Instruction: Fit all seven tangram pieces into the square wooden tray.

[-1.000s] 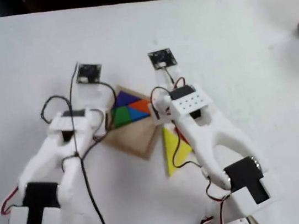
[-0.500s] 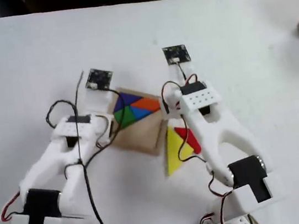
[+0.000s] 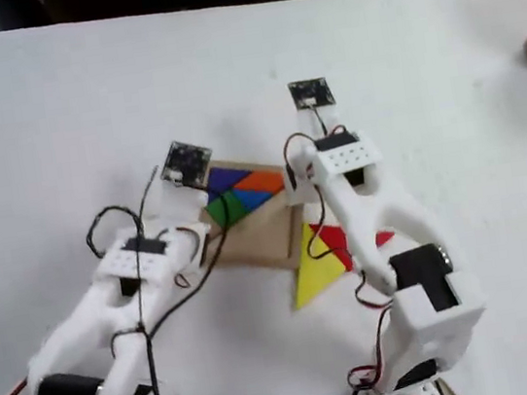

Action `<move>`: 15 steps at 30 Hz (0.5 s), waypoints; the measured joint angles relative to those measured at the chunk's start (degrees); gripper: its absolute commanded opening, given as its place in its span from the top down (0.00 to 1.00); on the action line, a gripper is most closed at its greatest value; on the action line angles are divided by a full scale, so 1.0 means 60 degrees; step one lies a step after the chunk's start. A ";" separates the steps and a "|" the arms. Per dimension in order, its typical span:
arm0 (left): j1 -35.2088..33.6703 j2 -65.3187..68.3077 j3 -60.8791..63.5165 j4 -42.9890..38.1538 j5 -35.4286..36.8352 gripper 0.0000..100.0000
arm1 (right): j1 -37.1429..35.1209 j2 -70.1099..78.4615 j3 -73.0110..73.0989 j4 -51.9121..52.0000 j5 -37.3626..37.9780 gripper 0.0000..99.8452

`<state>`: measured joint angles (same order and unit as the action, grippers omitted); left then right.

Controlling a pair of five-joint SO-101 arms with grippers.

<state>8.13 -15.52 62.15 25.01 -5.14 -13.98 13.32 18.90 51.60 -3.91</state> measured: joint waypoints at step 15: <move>-0.0293 -0.0147 0.0000 -0.0381 0.0000 0.98 | -0.0967 0.0645 -0.0659 0.0249 0.0000 0.98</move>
<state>6.37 -16.40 62.15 22.73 -5.14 -19.78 17.19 14.95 53.10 -3.91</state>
